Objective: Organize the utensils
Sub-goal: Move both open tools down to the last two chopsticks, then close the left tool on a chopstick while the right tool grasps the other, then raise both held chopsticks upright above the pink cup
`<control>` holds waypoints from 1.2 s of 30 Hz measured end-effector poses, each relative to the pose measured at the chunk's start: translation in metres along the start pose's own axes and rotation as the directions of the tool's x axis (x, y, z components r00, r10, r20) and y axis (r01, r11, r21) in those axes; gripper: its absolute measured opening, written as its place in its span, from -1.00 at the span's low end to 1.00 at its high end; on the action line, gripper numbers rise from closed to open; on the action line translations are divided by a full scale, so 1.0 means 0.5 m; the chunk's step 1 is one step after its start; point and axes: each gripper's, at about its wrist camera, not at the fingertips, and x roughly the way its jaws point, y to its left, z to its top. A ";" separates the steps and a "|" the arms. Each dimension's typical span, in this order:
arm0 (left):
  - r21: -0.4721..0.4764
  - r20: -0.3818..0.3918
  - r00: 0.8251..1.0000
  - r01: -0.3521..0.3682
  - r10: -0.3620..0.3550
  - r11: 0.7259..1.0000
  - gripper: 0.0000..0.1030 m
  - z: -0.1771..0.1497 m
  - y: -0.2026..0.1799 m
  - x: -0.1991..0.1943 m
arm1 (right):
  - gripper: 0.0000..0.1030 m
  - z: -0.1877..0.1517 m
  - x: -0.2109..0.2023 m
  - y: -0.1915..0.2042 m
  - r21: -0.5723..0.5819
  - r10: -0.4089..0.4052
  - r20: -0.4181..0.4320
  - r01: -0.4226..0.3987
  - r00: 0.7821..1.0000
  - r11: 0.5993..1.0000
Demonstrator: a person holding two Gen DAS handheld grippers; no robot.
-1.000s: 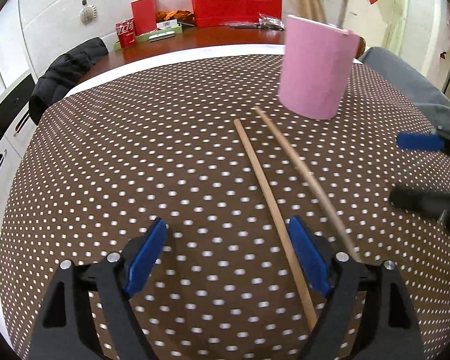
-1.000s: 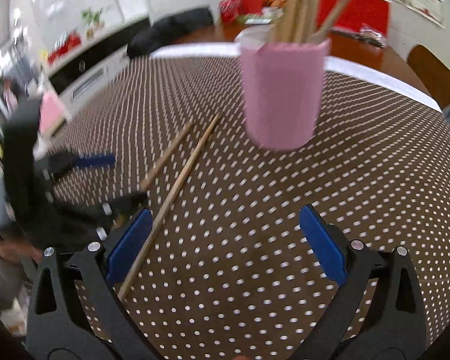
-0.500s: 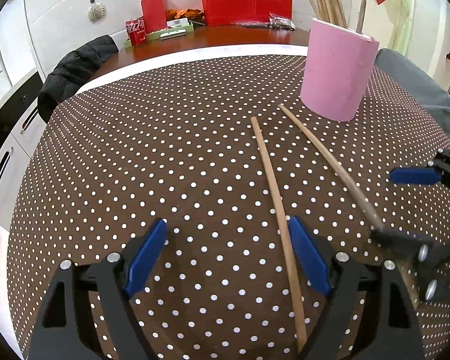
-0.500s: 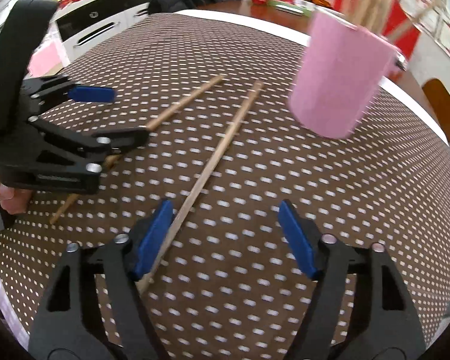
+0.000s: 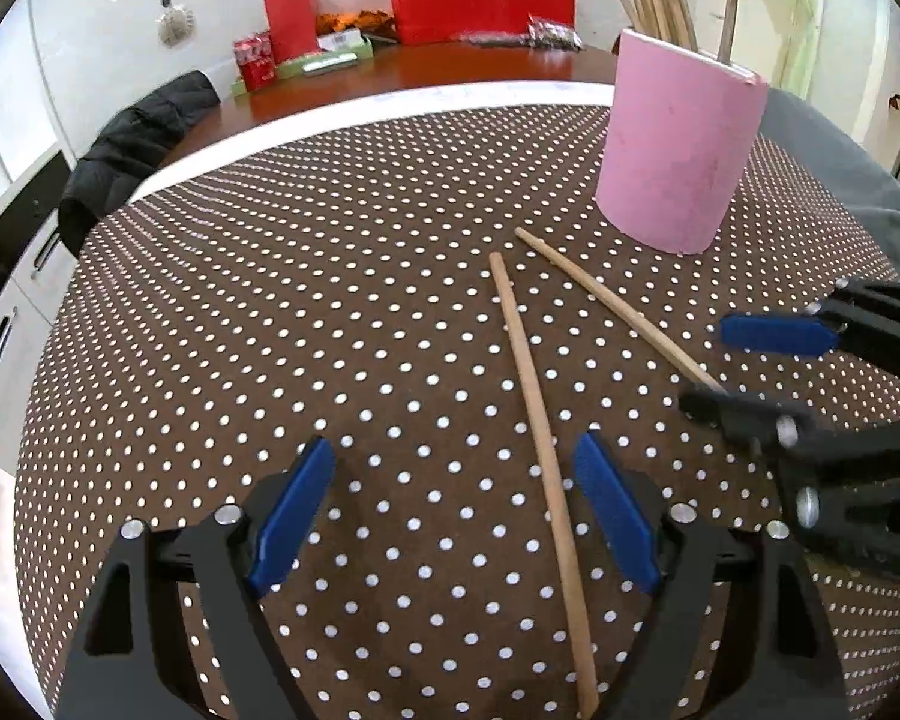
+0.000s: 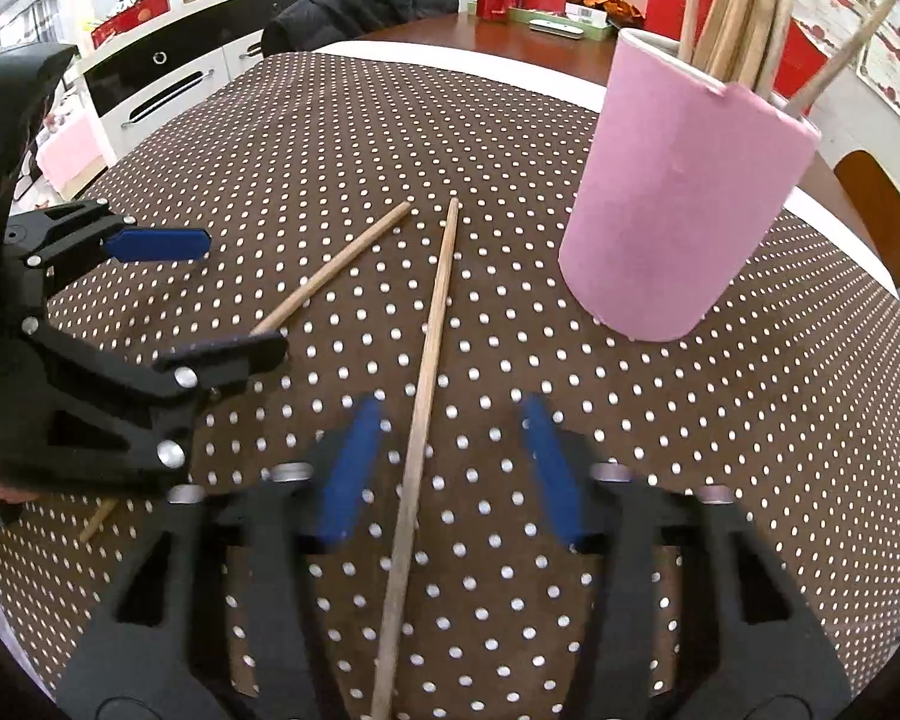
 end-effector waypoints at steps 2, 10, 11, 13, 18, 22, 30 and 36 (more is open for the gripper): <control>0.024 -0.010 1.000 0.021 -0.020 0.999 -0.19 0.013 -0.010 -0.001 | -0.81 0.009 0.004 0.005 -0.001 -0.013 -0.008 0.013 1.000 1.000; -0.008 0.022 0.998 0.055 -0.055 0.998 -0.89 0.025 -0.020 -0.013 | -0.90 0.010 -0.032 -0.021 0.050 0.090 0.045 -0.092 0.995 0.994; -0.037 0.046 0.997 0.058 -0.057 0.998 -0.89 0.028 -0.013 -0.022 | -0.90 0.009 -0.044 -0.027 0.058 0.104 0.062 -0.108 0.993 0.993; -0.079 0.088 0.994 0.066 -0.059 0.995 -0.89 0.036 -0.006 -0.039 | -0.90 0.010 -0.073 -0.041 0.084 0.136 0.105 -0.145 0.985 0.986; -0.127 0.227 0.972 0.098 -0.068 0.987 -0.89 0.063 -0.007 -0.102 | -0.90 0.016 -0.150 -0.066 0.120 0.202 0.242 -0.236 0.949 0.964; -0.132 0.371 0.925 0.144 -0.086 0.981 -0.89 0.096 -0.020 -0.170 | -0.90 0.020 -0.206 -0.092 0.150 0.213 0.353 -0.280 0.911 0.948; -0.115 0.563 0.816 0.235 -0.131 0.965 -0.89 0.172 -0.039 -0.253 | -0.89 0.074 -0.293 -0.143 0.159 0.188 0.498 -0.303 0.846 0.940; -0.094 0.688 0.704 0.327 -0.176 0.941 -0.89 0.243 -0.047 -0.298 | -0.89 0.141 -0.350 -0.191 0.145 0.168 0.586 -0.306 0.793 0.941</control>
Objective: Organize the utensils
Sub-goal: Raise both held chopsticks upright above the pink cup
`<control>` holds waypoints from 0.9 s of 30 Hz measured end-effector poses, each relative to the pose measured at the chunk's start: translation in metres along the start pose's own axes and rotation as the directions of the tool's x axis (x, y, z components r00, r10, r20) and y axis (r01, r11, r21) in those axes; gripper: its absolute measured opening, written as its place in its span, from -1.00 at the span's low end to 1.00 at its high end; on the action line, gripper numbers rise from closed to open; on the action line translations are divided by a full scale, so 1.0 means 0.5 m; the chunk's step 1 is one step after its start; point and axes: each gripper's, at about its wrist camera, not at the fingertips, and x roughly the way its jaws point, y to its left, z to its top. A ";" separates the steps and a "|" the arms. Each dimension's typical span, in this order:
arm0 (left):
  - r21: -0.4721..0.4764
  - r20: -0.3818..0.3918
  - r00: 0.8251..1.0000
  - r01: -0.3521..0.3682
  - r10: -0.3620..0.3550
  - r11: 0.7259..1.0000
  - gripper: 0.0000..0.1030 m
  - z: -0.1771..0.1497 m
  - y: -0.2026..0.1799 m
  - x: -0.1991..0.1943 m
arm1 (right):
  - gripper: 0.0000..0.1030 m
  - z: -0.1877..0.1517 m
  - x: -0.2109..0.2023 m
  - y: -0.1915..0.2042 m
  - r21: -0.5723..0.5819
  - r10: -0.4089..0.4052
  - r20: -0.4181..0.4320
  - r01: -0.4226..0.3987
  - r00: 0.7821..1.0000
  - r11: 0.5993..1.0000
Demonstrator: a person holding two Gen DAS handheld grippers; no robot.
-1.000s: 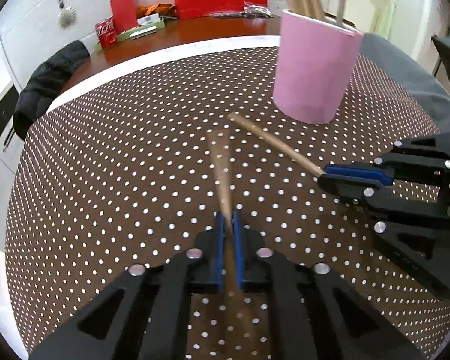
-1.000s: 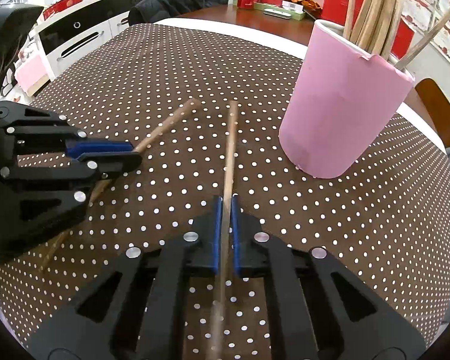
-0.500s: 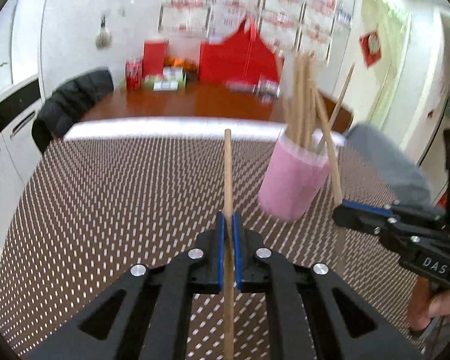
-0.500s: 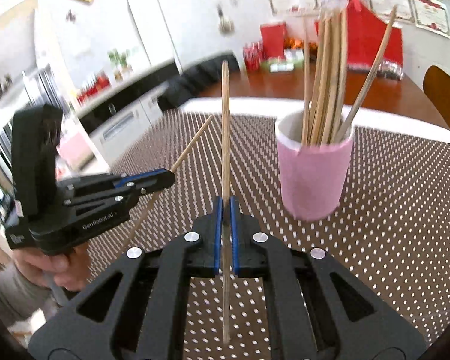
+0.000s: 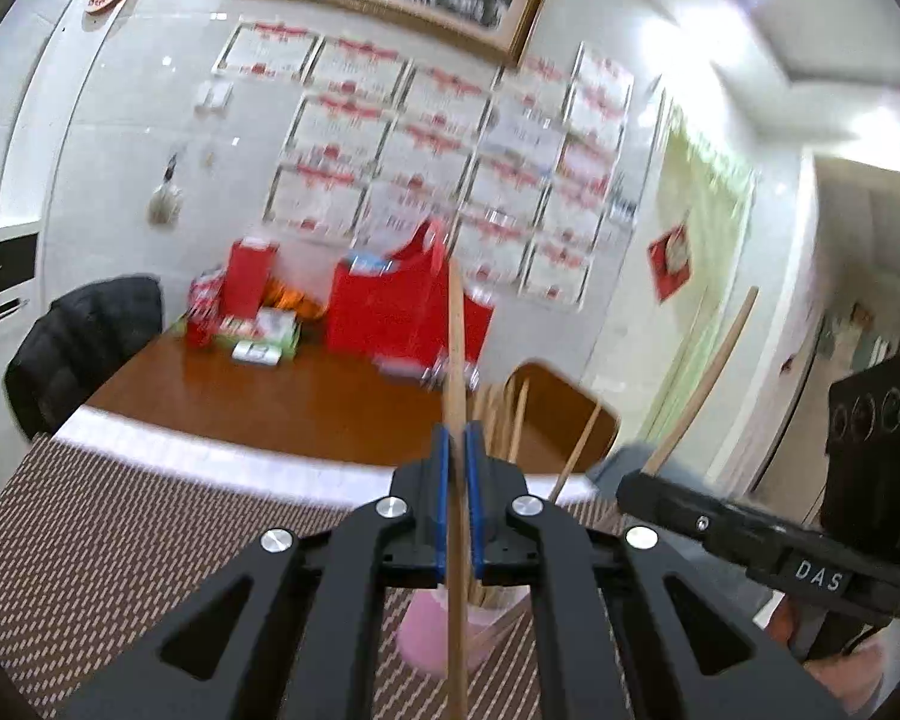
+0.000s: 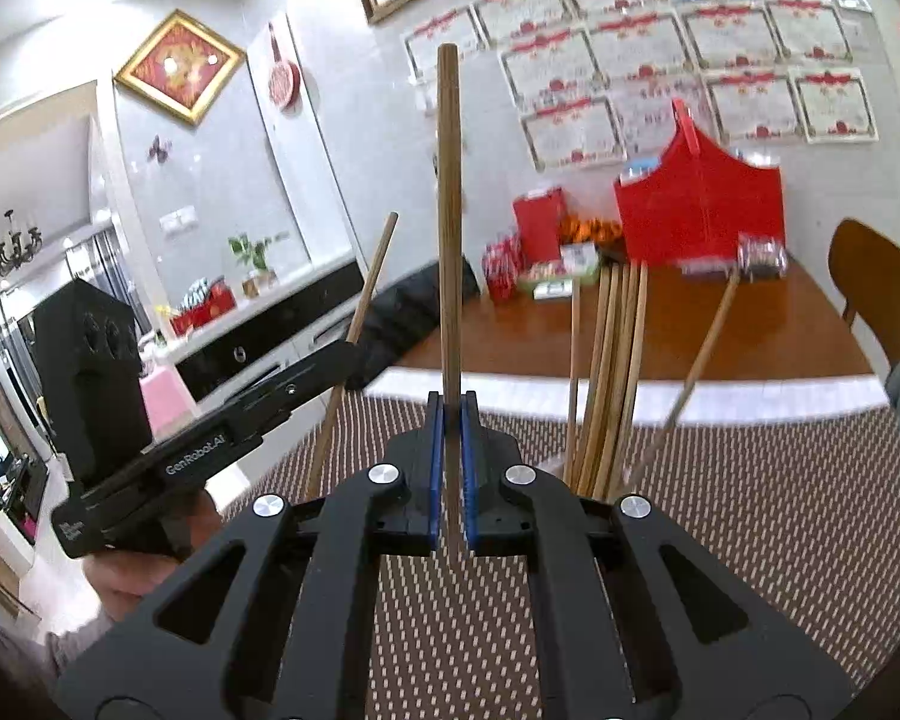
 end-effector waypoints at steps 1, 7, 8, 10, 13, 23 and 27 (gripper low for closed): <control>-0.005 0.032 0.999 0.017 -0.017 1.000 -0.89 0.013 -0.005 0.009 | -0.89 0.011 -0.003 -0.003 -0.001 0.004 0.011 -0.004 1.000 1.000; -0.007 0.144 0.986 0.082 -0.080 0.997 -0.90 0.045 -0.026 0.034 | -0.89 0.089 -0.028 -0.038 0.009 0.007 0.109 -0.008 0.994 1.000; -0.004 0.157 0.984 0.091 -0.089 0.996 -0.89 0.046 -0.030 0.046 | -0.89 0.096 -0.032 -0.045 0.011 0.005 0.121 -0.006 0.993 1.000; 0.011 0.165 0.982 0.093 -0.093 0.996 -0.89 0.043 -0.036 0.064 | -0.89 0.096 -0.036 -0.059 0.017 0.006 0.135 -0.008 0.991 1.000; 0.018 0.185 0.977 0.104 -0.105 0.994 -0.89 0.038 -0.036 0.091 | -0.89 0.100 -0.026 -0.084 0.021 -0.024 0.112 0.022 0.993 1.000; 0.010 0.172 0.981 0.085 -0.085 0.996 -0.89 0.000 -0.023 0.174 | -0.89 0.091 0.004 -0.123 0.043 -0.066 0.064 0.063 0.996 0.997; 0.006 0.187 0.980 0.073 -0.073 0.997 -0.89 -0.013 -0.023 0.184 | -0.89 0.083 0.022 -0.127 0.042 -0.070 0.038 0.069 0.997 0.997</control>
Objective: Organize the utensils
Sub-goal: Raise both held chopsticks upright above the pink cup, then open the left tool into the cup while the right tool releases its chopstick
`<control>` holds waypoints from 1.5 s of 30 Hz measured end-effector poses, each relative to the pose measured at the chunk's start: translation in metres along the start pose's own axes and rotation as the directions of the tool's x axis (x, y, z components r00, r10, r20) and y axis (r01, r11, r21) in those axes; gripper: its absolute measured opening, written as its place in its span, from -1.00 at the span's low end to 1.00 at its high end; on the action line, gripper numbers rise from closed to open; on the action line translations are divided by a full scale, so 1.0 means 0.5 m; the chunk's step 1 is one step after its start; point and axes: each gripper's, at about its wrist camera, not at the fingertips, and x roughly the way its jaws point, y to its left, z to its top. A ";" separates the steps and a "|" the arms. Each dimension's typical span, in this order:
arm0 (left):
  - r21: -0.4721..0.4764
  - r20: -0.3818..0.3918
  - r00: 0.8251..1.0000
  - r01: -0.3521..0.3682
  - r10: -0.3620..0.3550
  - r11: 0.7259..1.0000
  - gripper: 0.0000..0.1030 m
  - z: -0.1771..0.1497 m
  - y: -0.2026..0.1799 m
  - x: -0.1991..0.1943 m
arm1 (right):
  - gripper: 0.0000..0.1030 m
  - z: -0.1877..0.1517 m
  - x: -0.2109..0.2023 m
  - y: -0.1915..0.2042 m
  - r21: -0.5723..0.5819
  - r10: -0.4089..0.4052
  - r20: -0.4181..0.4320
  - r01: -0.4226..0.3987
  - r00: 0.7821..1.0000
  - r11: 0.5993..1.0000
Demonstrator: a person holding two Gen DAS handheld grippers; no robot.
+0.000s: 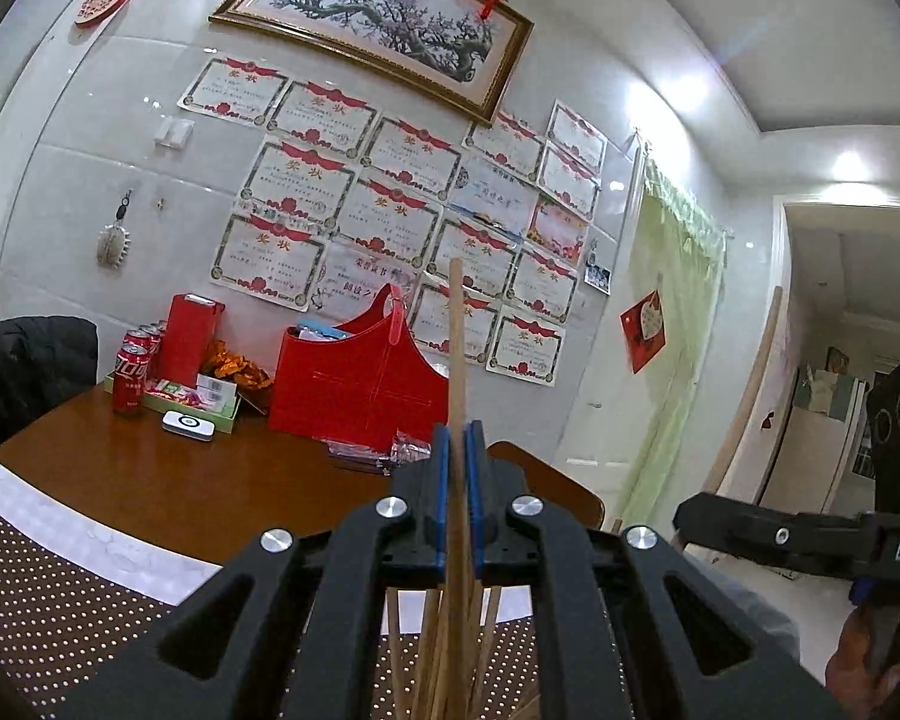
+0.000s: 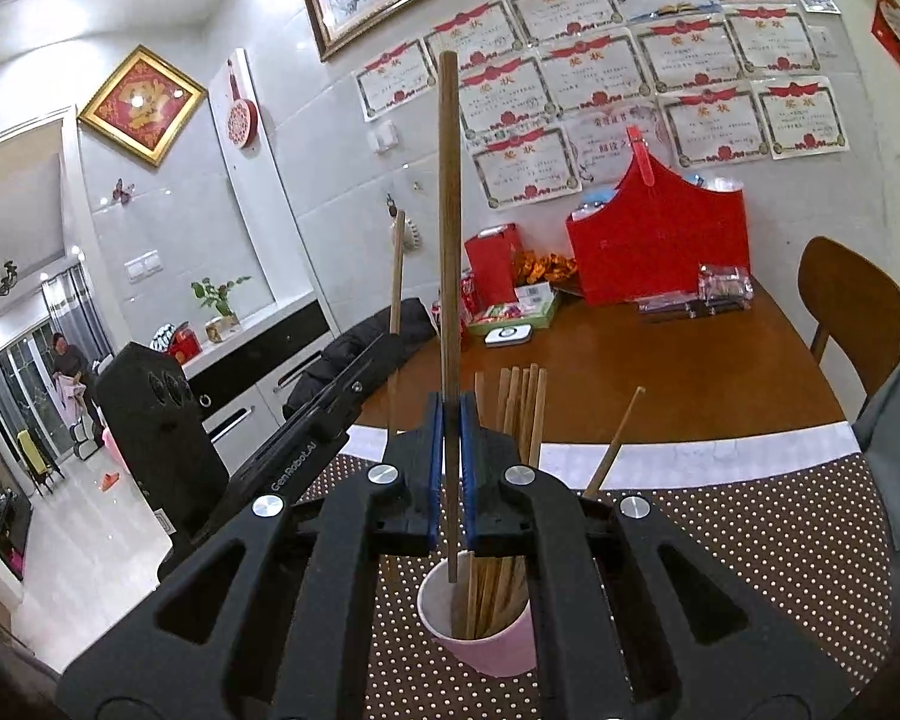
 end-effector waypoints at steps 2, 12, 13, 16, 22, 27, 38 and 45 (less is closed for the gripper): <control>0.013 0.007 1.000 -0.011 0.011 1.000 -0.89 -0.007 -0.003 0.004 | -0.89 -0.003 0.007 -0.002 -0.003 -0.005 -0.010 0.005 1.000 1.000; 0.047 -0.044 0.998 -0.034 0.036 0.998 -0.89 -0.047 0.000 0.040 | -0.89 -0.014 0.033 -0.010 -0.005 -0.021 -0.067 0.021 0.998 1.000; 0.047 -0.049 0.998 -0.036 0.038 0.998 -0.89 -0.050 0.001 0.042 | -0.89 -0.015 0.034 -0.012 -0.005 -0.021 -0.071 0.021 0.997 1.000; 0.063 -0.073 0.996 -0.040 0.045 0.997 -0.89 -0.057 0.002 0.048 | -0.89 -0.019 0.042 -0.017 0.002 -0.020 -0.099 0.020 0.995 1.000; 0.127 -0.094 0.991 -0.083 0.096 0.988 0.02 -0.061 -0.007 0.045 | 0.70 -0.027 0.050 -0.043 0.076 -0.006 -0.129 0.016 0.992 0.997; 0.145 -0.070 0.991 -0.099 0.110 0.984 0.37 -0.046 -0.015 0.030 | 0.86 -0.011 0.016 -0.057 0.109 -0.038 -0.044 0.042 0.998 0.993; 0.253 -0.123 0.978 -0.131 0.167 0.959 0.62 -0.011 -0.076 -0.005 | 0.88 0.005 -0.024 -0.085 0.190 -0.110 0.013 0.106 0.994 0.976; 0.269 -0.147 0.964 -0.178 0.223 0.947 0.64 0.005 -0.095 -0.109 | 0.88 0.014 -0.056 -0.032 0.144 -0.088 0.048 0.081 0.995 0.986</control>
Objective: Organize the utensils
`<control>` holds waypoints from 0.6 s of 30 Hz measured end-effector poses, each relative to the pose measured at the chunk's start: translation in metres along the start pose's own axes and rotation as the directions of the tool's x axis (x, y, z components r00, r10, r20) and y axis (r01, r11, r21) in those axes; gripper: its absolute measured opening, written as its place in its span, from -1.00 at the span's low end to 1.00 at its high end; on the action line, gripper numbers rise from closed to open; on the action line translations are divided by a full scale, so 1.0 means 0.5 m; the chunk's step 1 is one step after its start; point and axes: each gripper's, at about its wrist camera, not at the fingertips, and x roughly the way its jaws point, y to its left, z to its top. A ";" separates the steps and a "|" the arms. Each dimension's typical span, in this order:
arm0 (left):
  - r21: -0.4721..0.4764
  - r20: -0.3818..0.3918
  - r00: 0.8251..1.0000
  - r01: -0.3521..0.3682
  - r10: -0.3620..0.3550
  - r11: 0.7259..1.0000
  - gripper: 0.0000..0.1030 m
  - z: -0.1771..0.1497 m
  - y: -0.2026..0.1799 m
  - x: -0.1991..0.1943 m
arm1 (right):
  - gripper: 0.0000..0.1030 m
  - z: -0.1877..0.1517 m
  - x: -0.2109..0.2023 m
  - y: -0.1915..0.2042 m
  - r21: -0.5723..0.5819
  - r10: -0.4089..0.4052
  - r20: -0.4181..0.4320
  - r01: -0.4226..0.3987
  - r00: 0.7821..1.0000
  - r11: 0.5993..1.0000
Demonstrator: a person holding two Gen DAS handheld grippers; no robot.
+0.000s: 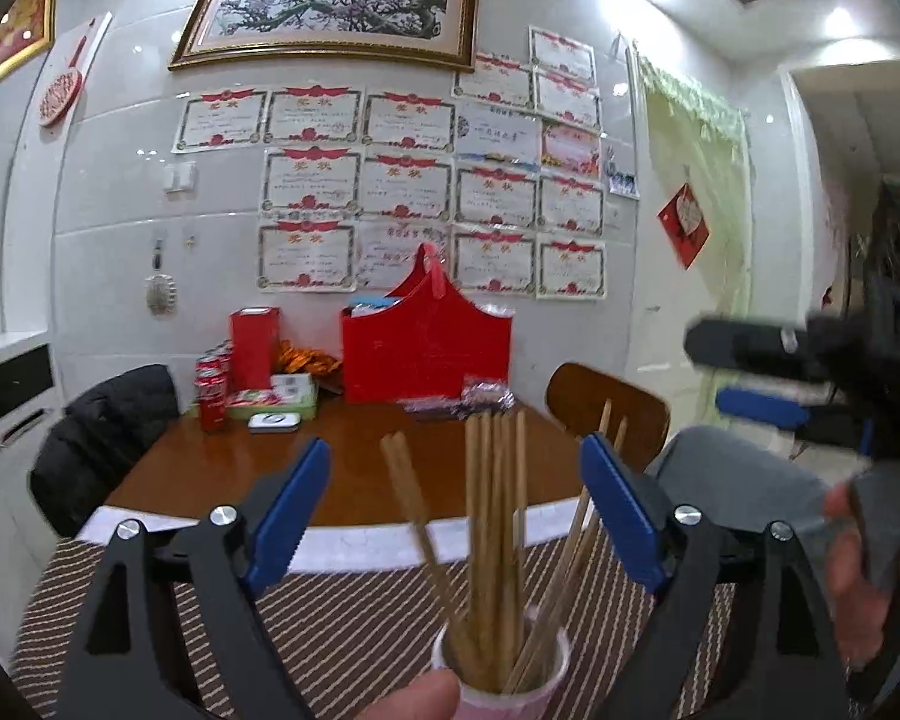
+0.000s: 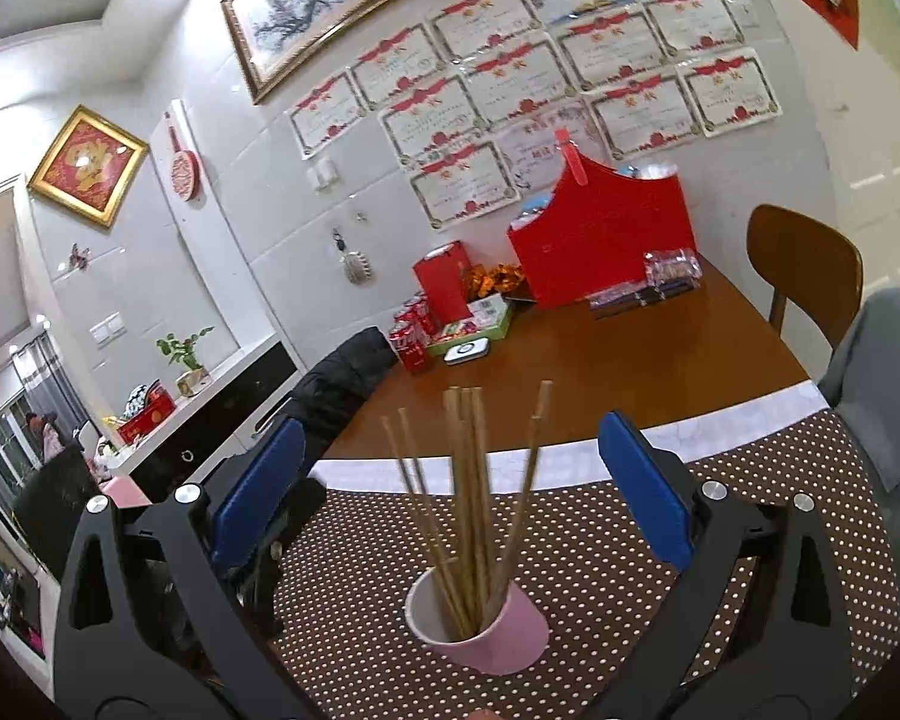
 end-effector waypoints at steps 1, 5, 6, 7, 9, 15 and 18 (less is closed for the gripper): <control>0.006 -0.006 1.000 -0.017 0.017 1.000 0.64 -0.002 0.002 -0.012 | 0.88 -0.002 -0.003 0.011 -0.009 0.002 -0.003 -0.002 1.000 1.000; -0.008 -0.027 0.996 -0.090 0.089 0.996 0.64 -0.014 0.036 -0.088 | 0.88 -0.011 -0.027 0.069 -0.075 0.007 0.008 -0.007 1.000 0.997; -0.010 -0.033 0.994 -0.109 0.108 0.994 0.64 -0.018 0.044 -0.107 | 0.88 -0.017 -0.034 0.082 -0.088 0.003 0.012 -0.002 1.000 0.996; -0.007 -0.037 0.992 -0.122 0.121 0.993 0.66 -0.021 0.047 -0.122 | 0.88 -0.027 -0.045 0.096 -0.097 0.003 0.018 -0.001 1.000 0.995; -0.006 -0.044 0.988 -0.148 0.147 0.989 0.71 -0.025 0.058 -0.156 | 0.88 -0.053 -0.065 0.119 -0.108 0.018 0.014 -0.016 1.000 0.994; -0.012 -0.068 0.984 -0.167 0.165 0.986 0.72 -0.049 0.077 -0.224 | 0.88 -0.123 -0.107 0.164 -0.182 -0.095 0.006 0.094 0.995 0.979; -0.022 -0.091 0.982 -0.166 0.163 0.986 0.73 -0.080 0.084 -0.248 | 0.88 -0.170 -0.120 0.170 -0.223 -0.154 -0.001 0.150 0.988 0.963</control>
